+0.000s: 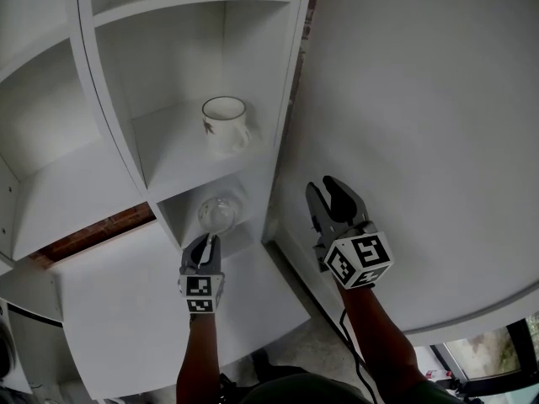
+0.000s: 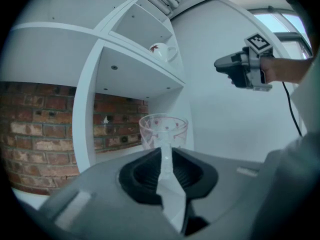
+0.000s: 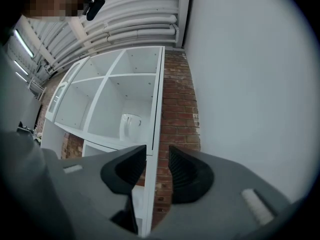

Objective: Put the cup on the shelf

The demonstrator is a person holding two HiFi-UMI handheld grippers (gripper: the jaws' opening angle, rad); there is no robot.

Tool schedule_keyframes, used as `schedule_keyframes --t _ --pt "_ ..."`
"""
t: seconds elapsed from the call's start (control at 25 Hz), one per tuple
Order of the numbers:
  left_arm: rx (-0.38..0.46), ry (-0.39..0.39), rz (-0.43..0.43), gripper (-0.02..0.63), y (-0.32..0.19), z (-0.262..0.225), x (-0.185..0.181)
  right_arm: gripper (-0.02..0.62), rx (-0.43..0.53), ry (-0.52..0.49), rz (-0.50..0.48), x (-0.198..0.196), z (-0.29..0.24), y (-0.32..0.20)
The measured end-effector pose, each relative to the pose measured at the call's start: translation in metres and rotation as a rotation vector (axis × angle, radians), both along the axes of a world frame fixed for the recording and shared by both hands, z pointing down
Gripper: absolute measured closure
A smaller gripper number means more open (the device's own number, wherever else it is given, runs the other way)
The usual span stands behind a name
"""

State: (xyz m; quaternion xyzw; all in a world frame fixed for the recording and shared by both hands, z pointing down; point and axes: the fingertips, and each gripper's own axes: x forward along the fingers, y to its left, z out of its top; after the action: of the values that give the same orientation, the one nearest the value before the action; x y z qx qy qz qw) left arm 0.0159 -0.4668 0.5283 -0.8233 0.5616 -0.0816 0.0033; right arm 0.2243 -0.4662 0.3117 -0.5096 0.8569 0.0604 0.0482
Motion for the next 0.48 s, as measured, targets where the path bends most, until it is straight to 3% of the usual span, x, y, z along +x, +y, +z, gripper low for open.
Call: schedule_keyframes --t 0.48 --pt "-0.054 -0.002 -0.033 0.551 -0.022 0.012 0.006 0.454 -0.071 -0.012 0.046 0.031 0.042 0.011"
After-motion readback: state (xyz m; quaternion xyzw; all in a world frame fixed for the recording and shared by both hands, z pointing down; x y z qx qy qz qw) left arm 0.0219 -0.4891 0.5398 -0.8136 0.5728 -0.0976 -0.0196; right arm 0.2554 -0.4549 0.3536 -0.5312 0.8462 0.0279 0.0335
